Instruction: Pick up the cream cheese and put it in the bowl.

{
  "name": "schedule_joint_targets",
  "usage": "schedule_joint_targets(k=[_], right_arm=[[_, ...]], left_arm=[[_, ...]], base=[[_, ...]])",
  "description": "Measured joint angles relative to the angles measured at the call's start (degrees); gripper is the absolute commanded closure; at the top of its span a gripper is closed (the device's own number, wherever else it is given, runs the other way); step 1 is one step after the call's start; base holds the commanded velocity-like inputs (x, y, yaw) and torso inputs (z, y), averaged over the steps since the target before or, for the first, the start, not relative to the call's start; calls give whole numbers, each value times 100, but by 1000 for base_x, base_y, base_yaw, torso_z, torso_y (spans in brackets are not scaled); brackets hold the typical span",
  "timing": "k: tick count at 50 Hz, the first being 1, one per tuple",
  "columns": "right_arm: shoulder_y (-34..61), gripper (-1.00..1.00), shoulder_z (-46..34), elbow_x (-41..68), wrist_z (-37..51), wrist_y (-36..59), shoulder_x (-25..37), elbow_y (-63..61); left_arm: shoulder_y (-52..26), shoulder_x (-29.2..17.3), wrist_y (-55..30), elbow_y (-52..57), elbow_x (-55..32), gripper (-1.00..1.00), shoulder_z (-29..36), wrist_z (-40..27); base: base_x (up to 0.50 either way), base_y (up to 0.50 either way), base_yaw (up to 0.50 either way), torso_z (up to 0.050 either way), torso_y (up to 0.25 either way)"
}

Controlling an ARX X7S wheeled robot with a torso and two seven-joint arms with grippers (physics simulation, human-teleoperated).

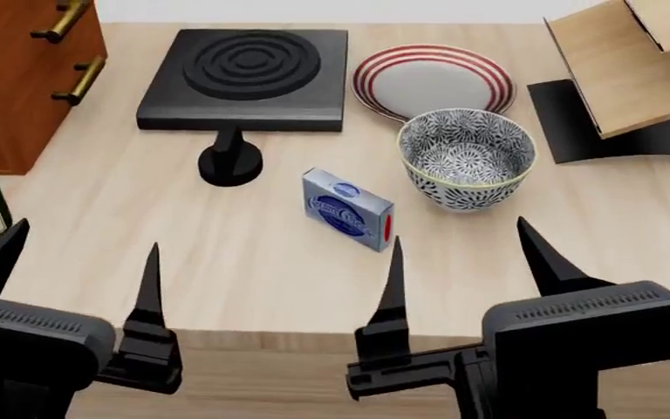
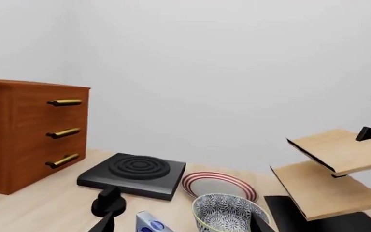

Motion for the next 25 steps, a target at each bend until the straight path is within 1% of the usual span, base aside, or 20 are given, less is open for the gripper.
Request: schedule_joint_targets(k=[25], right_arm=[[14,-100,-32,77,43,-68,64,35]], left_arm=[[-57,-91,-55,7,-81,-100,101,-129]], base=[[248,0,0,0,0]])
